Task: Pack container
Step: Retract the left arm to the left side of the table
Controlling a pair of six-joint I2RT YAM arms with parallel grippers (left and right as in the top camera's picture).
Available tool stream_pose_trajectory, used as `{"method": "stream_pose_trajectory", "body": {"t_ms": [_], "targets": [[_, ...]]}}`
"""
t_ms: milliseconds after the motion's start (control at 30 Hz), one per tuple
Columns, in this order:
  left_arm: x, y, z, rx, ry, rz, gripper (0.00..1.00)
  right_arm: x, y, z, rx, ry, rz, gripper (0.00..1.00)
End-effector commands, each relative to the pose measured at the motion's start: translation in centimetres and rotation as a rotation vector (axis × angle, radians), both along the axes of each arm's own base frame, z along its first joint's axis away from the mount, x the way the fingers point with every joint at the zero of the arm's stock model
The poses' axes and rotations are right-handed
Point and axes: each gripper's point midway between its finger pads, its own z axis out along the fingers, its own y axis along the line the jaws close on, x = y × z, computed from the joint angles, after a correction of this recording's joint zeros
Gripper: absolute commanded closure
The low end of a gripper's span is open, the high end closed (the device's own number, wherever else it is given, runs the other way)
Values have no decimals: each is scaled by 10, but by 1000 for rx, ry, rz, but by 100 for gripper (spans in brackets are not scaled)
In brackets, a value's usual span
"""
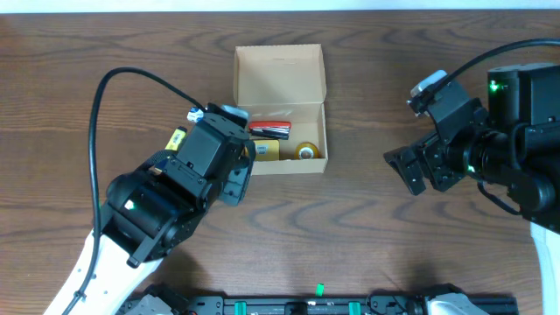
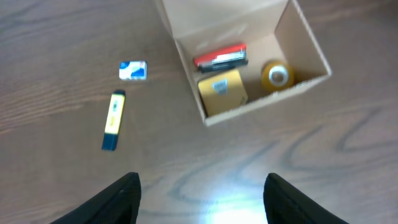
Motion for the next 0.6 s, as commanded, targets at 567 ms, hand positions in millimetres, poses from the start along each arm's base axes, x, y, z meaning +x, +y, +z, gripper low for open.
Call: {"method": "stream_pose_trajectory", "body": {"t_ms": [567], "targets": [[-39,25,16,-19,-4,-32,35,-1,4,1,11,-4,19,1]]}}
